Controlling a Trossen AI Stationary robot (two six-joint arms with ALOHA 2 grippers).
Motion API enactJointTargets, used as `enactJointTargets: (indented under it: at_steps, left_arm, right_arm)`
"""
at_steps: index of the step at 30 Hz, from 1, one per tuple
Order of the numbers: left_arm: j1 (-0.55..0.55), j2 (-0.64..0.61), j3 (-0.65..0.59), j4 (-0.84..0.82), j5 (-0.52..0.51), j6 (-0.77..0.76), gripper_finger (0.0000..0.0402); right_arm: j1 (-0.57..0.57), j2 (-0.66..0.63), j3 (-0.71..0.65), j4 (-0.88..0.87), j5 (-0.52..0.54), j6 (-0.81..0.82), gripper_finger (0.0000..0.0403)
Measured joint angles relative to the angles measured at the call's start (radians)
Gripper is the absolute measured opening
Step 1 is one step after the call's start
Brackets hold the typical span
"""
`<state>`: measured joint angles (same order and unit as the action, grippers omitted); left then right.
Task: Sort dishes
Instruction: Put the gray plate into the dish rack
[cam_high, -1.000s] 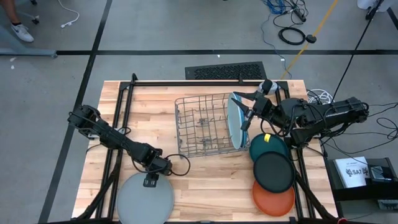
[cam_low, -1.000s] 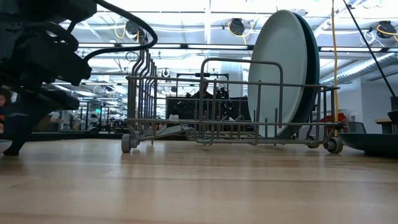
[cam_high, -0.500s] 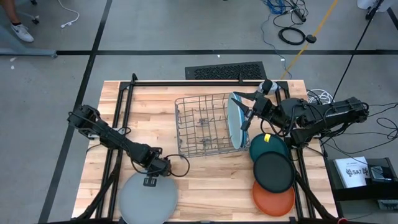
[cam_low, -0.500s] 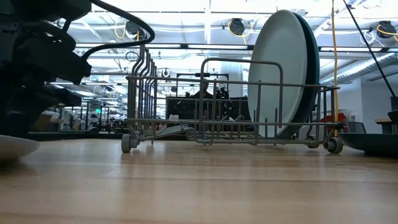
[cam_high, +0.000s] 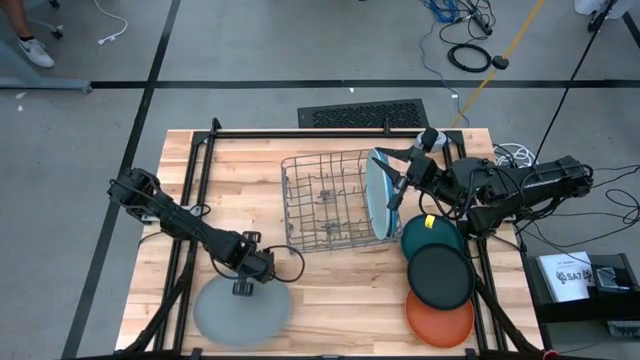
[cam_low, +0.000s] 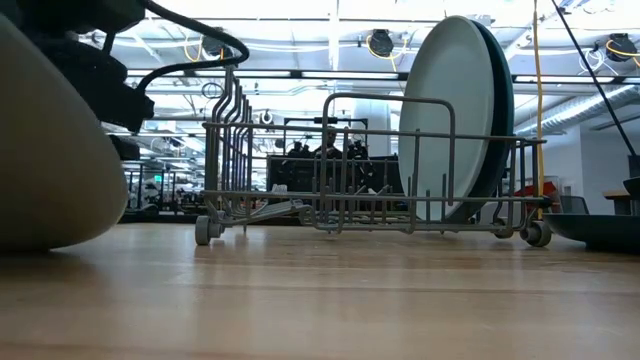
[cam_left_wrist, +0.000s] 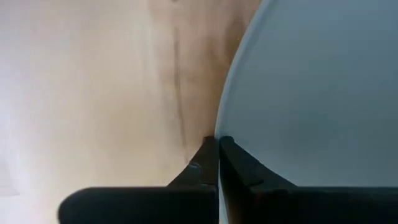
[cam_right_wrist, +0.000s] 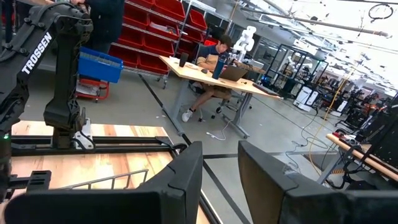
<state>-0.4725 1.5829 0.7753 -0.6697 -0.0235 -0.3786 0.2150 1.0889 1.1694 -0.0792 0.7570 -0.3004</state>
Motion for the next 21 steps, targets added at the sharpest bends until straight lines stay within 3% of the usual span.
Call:
enactJointTargets:
  at_steps: [10,21]
  left_arm:
    - [0.003,0.005,0.046,-0.093,-0.098,0.020,0.0001]
    - [0.007,0.002,0.049,-0.100,-0.139,0.020,0.0001]
  right_arm:
    - [0.000,0.000,0.000,0.000,0.000,0.000,0.0098]
    - [0.000,0.000,0.000,0.000,0.000,0.000,0.0098]
